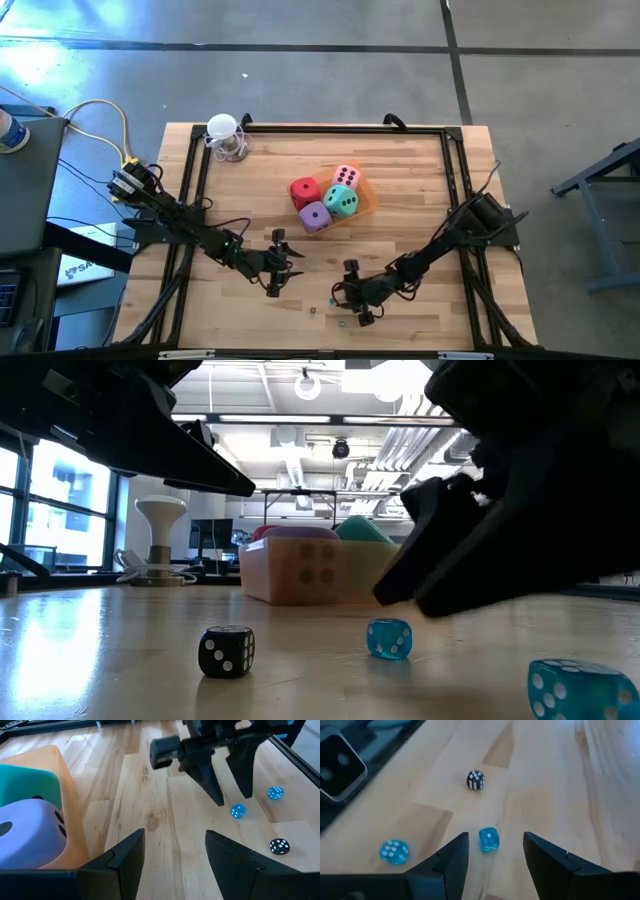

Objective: Pick & Place Dice
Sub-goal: Put the small blue dice into the orange bin

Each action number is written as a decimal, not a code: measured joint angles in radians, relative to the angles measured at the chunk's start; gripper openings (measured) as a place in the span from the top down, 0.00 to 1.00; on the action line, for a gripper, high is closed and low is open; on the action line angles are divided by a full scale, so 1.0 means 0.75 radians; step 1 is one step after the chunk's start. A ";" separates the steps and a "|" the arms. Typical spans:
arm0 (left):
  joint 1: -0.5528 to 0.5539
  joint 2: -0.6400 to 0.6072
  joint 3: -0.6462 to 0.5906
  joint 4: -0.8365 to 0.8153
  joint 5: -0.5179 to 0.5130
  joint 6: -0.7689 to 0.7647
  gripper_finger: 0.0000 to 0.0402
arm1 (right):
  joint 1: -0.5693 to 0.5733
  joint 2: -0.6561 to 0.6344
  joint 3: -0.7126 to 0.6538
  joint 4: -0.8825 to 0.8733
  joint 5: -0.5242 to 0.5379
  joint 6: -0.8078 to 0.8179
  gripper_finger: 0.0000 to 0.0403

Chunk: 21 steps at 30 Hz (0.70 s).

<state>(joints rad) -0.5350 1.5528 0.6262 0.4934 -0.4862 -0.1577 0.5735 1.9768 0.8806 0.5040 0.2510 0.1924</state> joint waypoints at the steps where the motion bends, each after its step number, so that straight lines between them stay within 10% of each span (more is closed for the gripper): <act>1: 0.000 0.000 0.000 -0.001 0.000 0.000 0.50 | 0.000 0.014 0.000 0.022 -0.002 -0.018 0.56; 21: 0.000 0.000 0.000 0.000 0.000 0.001 0.50 | -0.035 0.056 -0.001 0.133 -0.103 -0.120 0.56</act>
<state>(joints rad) -0.5350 1.5528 0.6262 0.4934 -0.4862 -0.1574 0.5472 2.0190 0.8803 0.6034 0.1738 0.1024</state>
